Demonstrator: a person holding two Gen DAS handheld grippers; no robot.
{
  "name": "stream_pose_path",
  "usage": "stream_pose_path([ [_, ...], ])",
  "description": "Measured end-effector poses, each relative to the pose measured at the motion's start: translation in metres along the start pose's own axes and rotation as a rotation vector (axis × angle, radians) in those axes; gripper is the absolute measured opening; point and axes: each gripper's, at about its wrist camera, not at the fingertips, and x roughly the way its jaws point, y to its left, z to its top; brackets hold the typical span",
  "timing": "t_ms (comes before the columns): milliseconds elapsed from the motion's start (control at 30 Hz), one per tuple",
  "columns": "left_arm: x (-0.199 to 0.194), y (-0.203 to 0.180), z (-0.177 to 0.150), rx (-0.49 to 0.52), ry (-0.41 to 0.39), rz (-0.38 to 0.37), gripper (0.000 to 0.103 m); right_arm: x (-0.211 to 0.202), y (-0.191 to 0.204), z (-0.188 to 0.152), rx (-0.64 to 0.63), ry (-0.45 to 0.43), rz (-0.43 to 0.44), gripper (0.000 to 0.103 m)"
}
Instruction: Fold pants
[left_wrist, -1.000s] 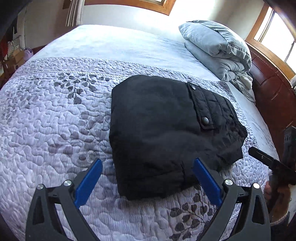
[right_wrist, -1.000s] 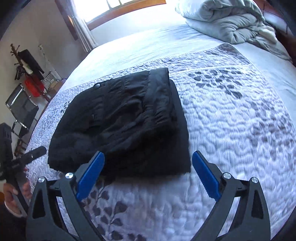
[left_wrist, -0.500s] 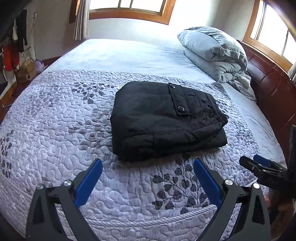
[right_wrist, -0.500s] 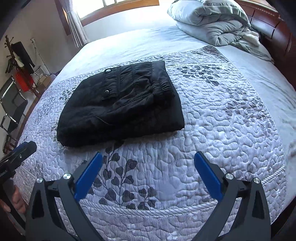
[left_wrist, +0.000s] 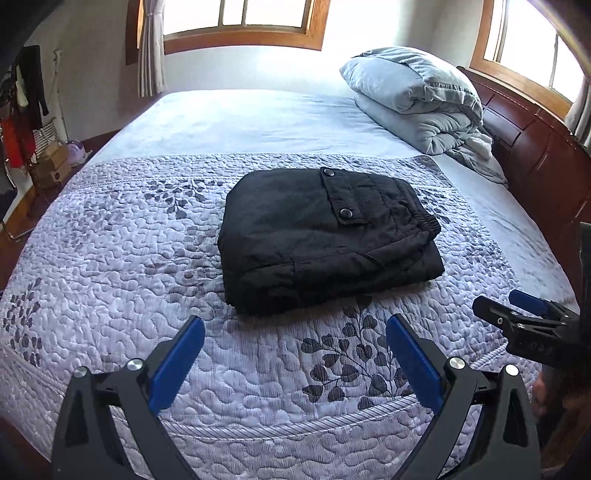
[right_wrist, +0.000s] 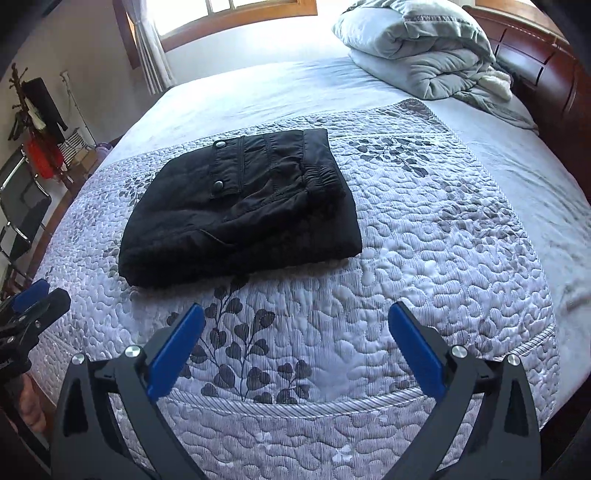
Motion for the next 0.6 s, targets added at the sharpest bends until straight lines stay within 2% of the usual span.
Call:
stream_pose_path([
  [600,0.0048,0.001,-0.0025,0.011,0.018,-0.01,0.099,0.0026,0.0019,-0.0017,-0.009,0.007,-0.008,0.1],
])
